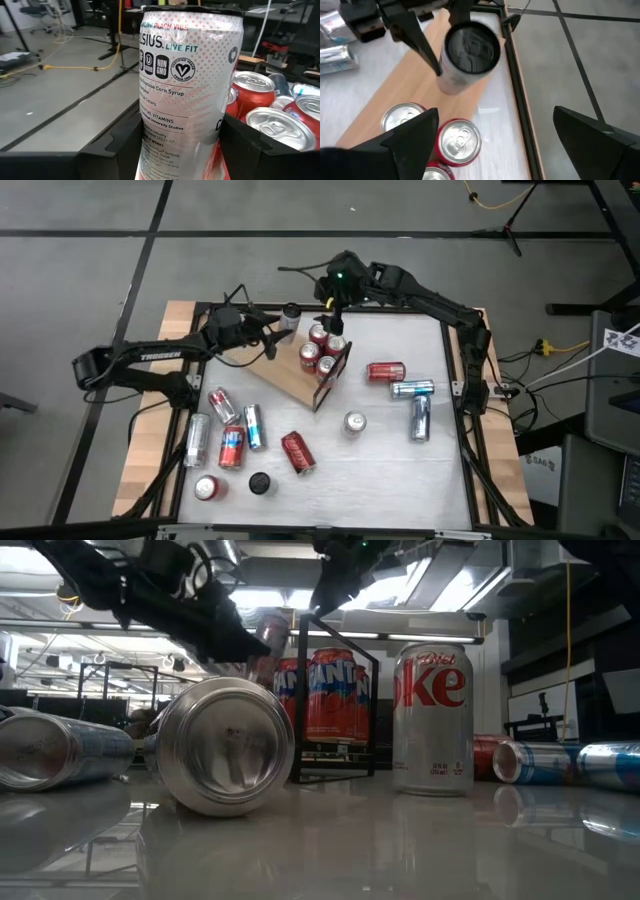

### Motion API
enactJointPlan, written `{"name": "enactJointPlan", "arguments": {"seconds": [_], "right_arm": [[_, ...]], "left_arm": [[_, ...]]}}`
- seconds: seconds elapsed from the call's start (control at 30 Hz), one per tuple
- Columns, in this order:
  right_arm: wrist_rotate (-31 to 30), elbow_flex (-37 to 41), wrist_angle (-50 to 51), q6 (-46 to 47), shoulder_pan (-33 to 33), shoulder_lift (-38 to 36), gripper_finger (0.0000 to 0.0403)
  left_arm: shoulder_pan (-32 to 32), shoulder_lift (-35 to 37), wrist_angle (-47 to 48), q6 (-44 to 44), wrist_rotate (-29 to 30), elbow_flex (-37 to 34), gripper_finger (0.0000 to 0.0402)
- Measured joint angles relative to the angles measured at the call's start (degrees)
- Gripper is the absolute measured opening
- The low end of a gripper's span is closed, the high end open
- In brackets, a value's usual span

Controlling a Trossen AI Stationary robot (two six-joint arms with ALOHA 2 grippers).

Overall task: Pick and place cans onto a shelf
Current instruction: Put the top pink/white soda can on the shelf

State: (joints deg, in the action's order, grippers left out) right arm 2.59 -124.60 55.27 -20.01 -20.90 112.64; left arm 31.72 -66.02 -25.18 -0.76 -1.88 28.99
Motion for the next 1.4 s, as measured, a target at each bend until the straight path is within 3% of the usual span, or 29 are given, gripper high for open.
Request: {"name": "enactJointPlan", "arguments": {"seconds": [0.23, 0.47, 0.83, 1.4], "right_arm": [[0.4, 0.0, 0.1, -0.1, -0.5, 0.0, 0.0381], [4.1, 0.1, -2.6, -7.0, -0.5, 1.6, 0.0381], [1.7, 0.1, -6.9, -14.9, -0.5, 6.7, 0.0381], [10.1, 0.1, -8.8, -15.0, -1.7, 8.5, 0.0381]], "left_arm": [[2.1, -7.5, -7.4, 0.0, -2.3, 0.0, 0.0209], [2.5, -11.1, -8.9, -0.5, -2.3, 0.0, 0.0209], [2.2, -11.3, -9.2, -0.6, -3.9, 0.0, 0.0209], [2.0, -11.3, -9.9, -0.1, -6.3, 0.0, 0.0209]]}}
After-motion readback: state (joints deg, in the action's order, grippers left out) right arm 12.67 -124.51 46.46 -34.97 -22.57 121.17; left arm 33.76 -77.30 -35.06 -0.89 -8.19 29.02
